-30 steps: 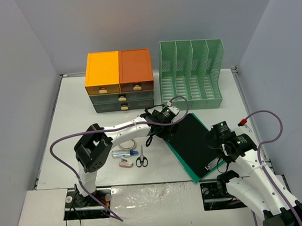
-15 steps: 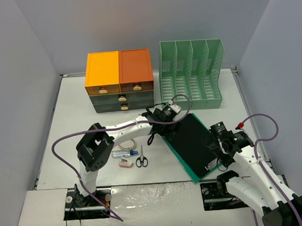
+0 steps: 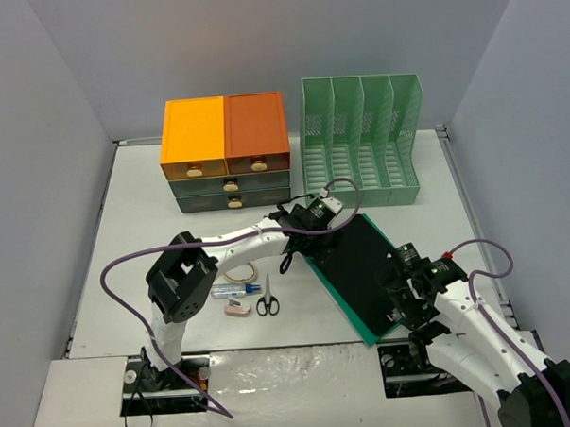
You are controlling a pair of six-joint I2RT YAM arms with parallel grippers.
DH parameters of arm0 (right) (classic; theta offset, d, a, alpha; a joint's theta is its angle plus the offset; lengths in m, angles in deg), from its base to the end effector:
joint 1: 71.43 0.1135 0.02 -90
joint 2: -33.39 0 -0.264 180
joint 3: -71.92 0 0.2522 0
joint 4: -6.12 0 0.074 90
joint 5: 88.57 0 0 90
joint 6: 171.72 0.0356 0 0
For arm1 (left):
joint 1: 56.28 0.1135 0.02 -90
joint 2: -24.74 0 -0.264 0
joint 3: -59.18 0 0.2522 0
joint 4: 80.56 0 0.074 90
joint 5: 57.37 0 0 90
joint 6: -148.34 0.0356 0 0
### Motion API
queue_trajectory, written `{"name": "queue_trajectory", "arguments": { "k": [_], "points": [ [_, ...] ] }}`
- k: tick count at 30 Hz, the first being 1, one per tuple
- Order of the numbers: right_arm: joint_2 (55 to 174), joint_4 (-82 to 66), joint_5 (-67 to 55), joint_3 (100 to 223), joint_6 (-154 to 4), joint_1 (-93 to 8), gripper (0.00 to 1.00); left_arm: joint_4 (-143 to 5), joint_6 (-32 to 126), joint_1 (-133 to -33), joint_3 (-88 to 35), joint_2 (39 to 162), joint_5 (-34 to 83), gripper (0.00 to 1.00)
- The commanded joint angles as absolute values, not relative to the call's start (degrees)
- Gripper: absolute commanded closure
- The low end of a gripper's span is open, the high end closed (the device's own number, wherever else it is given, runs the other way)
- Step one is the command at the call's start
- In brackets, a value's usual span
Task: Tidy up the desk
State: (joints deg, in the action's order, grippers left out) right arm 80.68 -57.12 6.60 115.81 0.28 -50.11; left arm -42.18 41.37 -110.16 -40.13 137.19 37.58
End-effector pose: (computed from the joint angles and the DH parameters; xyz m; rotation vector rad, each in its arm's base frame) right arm 0.1279 0.0465 0.1920 1.4343 2.3989 0.3749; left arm 0.2586 -0.3492 0.2145 0.7599 2.3967 -0.4201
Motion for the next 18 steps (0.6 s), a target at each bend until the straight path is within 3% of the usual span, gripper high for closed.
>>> {"name": "queue_trajectory", "arguments": {
  "k": [1, 18],
  "points": [
    [79.2, -57.3, 5.4, 114.0, 5.3, -49.2, 0.04, -43.7, 41.5, -110.4, -43.8, 135.6, 38.2, 0.03],
    [83.0, -51.7, 6.5, 112.2, 9.1, -47.8, 0.03, -46.3, 37.5, -107.9, -42.7, 136.6, 35.0, 0.03]
  ]
}}
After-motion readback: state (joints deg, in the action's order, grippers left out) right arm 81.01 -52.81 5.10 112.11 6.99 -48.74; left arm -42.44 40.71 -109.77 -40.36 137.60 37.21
